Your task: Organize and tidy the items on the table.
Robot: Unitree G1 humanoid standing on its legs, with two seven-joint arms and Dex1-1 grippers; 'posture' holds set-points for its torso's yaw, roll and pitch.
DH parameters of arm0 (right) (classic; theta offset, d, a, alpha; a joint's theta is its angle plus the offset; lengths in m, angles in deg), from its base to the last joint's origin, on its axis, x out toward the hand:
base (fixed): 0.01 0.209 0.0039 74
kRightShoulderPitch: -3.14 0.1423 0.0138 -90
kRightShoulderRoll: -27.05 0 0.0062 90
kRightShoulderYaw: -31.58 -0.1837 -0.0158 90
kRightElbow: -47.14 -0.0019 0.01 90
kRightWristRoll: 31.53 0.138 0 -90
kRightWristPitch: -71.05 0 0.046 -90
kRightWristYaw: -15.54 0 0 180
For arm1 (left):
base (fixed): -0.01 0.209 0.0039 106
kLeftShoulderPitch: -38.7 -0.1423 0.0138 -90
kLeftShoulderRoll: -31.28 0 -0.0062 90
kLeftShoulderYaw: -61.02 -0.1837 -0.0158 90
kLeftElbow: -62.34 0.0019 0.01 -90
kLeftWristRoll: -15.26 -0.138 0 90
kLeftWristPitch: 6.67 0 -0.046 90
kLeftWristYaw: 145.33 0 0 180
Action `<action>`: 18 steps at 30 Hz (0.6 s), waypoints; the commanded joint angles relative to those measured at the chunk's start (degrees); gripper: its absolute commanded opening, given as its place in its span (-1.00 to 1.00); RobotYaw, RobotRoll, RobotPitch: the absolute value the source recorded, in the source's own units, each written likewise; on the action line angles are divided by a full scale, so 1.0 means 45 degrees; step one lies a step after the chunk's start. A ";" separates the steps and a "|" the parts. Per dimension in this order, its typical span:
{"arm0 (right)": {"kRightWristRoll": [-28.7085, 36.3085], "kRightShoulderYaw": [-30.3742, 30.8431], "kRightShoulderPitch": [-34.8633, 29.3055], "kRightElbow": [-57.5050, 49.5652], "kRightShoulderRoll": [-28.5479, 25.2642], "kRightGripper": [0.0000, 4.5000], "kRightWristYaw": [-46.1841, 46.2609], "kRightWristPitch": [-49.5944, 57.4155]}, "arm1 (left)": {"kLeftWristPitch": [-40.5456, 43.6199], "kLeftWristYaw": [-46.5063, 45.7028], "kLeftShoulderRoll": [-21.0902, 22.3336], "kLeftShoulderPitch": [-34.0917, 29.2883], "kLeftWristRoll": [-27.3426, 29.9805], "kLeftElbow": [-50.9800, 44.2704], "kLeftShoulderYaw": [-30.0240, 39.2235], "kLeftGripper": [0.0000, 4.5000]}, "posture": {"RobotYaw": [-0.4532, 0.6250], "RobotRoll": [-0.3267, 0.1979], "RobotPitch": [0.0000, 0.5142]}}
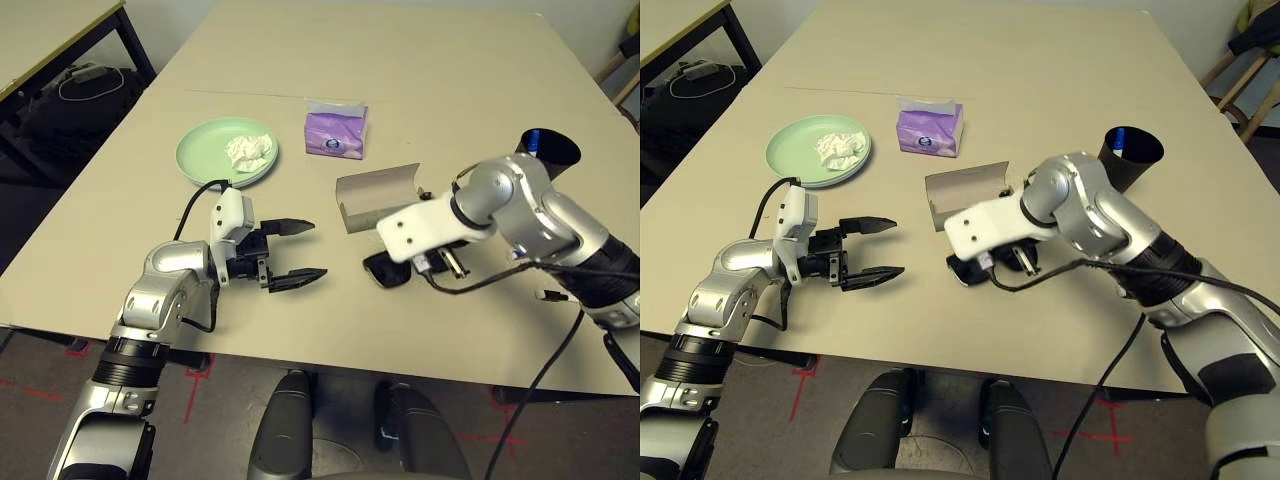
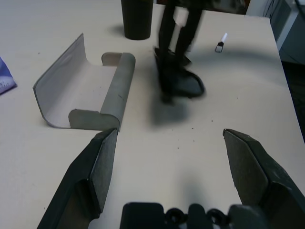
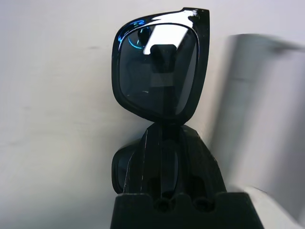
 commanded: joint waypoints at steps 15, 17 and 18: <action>-0.2337 0.0144 0.1729 0.5263 0.1995 -0.84 0.4192 -0.3083 | 0.0172 -0.0245 0.0391 0.0020 -0.0030 -0.0460 -0.0033 1.00 | 0.38 0.25 -0.60; -0.2511 0.0117 0.1710 0.5491 0.2170 -0.84 0.4408 -0.3009 | 0.0208 -0.0274 0.0436 -0.0011 -0.0014 -0.0508 -0.0013 1.00 | 0.38 0.25 -0.59; -0.2587 0.0091 0.1686 0.5533 0.2257 -0.84 0.4506 -0.2903 | 0.0229 -0.0300 0.0451 -0.0019 -0.0009 -0.0526 -0.0003 1.00 | 0.38 0.25 -0.59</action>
